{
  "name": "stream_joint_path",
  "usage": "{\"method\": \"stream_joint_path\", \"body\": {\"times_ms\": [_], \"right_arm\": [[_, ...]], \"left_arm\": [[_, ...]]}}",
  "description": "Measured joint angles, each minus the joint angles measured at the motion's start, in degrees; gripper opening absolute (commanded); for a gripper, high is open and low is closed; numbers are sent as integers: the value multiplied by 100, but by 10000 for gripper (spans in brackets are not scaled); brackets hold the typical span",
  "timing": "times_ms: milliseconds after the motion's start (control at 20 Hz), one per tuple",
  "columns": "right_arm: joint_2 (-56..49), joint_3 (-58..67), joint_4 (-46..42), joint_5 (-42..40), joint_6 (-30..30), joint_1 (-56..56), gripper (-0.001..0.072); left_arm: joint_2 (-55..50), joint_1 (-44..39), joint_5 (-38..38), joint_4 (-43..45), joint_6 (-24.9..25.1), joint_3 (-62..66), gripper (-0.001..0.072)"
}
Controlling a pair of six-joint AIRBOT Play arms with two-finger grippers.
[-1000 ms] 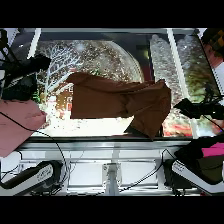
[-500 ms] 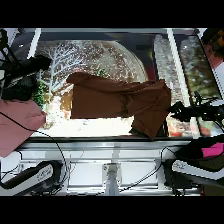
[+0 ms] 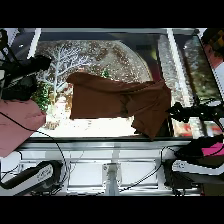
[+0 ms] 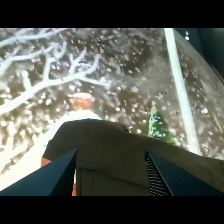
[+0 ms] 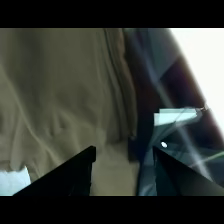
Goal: Fold the clothes and pants, and hang the long-sleeved shirts on hangers.
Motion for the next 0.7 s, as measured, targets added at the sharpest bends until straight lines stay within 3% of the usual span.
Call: {"method": "stream_joint_path", "body": {"times_ms": [150,350,450,500,550,650,700], "right_arm": [[-28,0,72,-177,-9,0,398],[-168,2,131,-315,-42,164,306],[-229,4,155,-424,-131,382,304],[-247,7,168,-487,-173,487,265],[-262,7,153,-573,-210,586,145],[-284,2,94,-748,-258,734,111],[-286,2,92,-796,-278,776,23]], "left_arm": [[2,0,0,0,-2,0,483],[2,0,0,0,-2,0,484],[2,0,-2,0,-2,-2,483],[2,0,0,0,-2,0,483],[2,0,0,0,-2,0,483],[2,11,-26,0,-2,-2,483],[4,26,-46,0,-2,0,482]]}}
